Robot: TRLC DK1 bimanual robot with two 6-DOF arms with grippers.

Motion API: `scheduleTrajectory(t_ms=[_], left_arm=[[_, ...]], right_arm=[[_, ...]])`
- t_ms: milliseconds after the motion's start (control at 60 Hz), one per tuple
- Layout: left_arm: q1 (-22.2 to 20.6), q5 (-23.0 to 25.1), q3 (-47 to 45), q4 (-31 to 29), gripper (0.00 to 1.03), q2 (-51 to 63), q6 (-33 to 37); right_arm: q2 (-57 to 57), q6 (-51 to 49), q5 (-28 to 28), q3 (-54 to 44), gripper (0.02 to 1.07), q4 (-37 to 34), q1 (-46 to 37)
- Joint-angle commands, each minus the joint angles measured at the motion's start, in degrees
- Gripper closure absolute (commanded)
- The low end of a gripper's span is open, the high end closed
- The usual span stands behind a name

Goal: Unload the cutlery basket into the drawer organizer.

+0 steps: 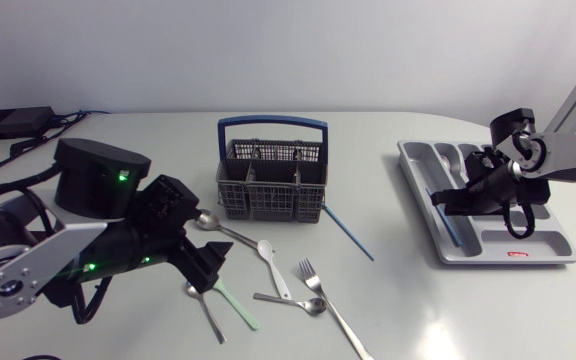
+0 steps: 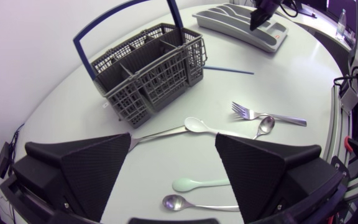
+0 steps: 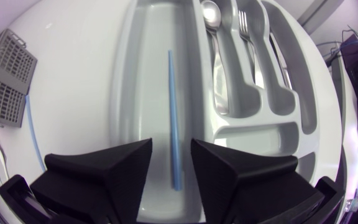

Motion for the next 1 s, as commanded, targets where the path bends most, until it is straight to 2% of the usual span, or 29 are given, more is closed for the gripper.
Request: scheduleTrajectory(t_ms=[0,167,350,467,617,650,850,900,983], left_arm=[[-1.8,-1.0,-1.1,1.2,0.08,1.4,1.8],[-2.5,-1.3,-1.0,2.0,0.08,2.8,1.8],[-2.9,-1.9,-1.6,1.9,0.07,2.5,1.8],[-2.8,-1.9,-2.1,1.7,0.07,1.7,1.8],[-2.8,-1.9,-2.8,1.8,0.07,1.4,1.8],[-2.9,-1.9,-2.8,1.8,0.07,1.4,1.8],[-2.9,-2.1,-2.9,1.8,0.07,1.4,2.2],[-3.0,-2.1,-2.9,1.8,0.07,1.4,2.3],[-3.3,-2.1,-2.9,2.0,0.07,1.6,2.9]], right_arm=[[-5.8,-2.0,-1.2,-3.3,0.33,0.5,3.6],[-11.9,-2.8,-2.2,-8.8,0.33,0.4,15.5],[-6.5,-2.0,-1.7,-9.7,0.34,2.7,25.5],[-1.3,-2.7,-2.8,-8.8,0.51,4.5,26.8],[2.7,-4.0,-3.1,-8.2,0.53,6.2,28.7],[3.7,-4.3,-3.0,-7.8,0.61,6.4,29.1],[6.2,-5.8,-2.6,-7.3,0.87,6.2,29.1],[6.7,-6.4,-2.1,-7.4,0.97,6.1,29.0],[6.4,-8.1,-2.1,-8.6,0.99,5.7,28.3]])
